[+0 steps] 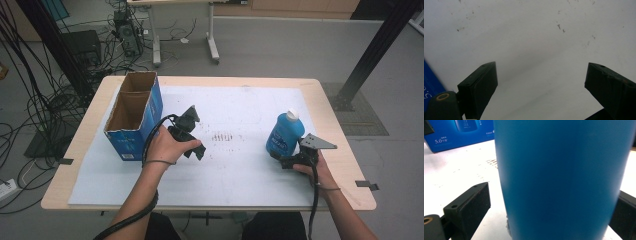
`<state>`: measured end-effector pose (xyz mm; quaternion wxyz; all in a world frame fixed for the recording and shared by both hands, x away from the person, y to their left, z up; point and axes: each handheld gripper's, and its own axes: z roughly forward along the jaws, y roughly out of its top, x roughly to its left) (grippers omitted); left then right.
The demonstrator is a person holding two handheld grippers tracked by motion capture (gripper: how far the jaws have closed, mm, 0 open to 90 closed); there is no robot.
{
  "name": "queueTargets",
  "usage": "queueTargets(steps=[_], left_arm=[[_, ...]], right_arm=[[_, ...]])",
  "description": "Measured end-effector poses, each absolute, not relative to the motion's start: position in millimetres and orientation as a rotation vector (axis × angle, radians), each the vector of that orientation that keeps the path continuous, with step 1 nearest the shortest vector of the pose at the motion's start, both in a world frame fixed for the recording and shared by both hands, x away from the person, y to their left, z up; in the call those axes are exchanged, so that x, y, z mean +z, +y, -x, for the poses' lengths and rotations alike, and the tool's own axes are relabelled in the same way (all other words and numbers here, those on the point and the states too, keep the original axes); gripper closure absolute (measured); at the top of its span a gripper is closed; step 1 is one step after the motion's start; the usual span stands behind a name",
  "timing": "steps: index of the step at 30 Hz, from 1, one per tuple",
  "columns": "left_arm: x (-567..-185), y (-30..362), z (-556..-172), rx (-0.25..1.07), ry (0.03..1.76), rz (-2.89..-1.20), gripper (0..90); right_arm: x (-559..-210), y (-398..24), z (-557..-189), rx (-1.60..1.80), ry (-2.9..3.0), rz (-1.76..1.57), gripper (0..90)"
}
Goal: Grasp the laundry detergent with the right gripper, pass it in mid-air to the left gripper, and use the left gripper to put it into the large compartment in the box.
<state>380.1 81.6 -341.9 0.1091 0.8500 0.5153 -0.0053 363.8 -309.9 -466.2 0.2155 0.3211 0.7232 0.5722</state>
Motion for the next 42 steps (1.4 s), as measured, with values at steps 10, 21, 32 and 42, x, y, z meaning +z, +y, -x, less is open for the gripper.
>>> queueTargets(steps=[10,21,32,42], left_arm=[[-342.5,79.7,-380.2,-0.016,1.513,-2.504,11.5],[-341.3,79.2,-380.5,-0.014,1.512,-2.508,11.5],[-342.3,77.6,-380.4,-0.019,1.512,-2.510,11.6],[-342.9,79.0,-379.8,-0.018,1.511,-2.509,11.6]], right_arm=[[-466.2,-310.1,-363.7,1.589,2.004,-0.888,3.1],[-466.3,-310.4,-363.5,1.597,1.998,-0.891,7.8],[-466.3,-310.4,-364.3,1.593,1.995,-0.905,19.8],[-466.1,-310.1,-365.8,1.589,2.015,-0.914,28.1]])
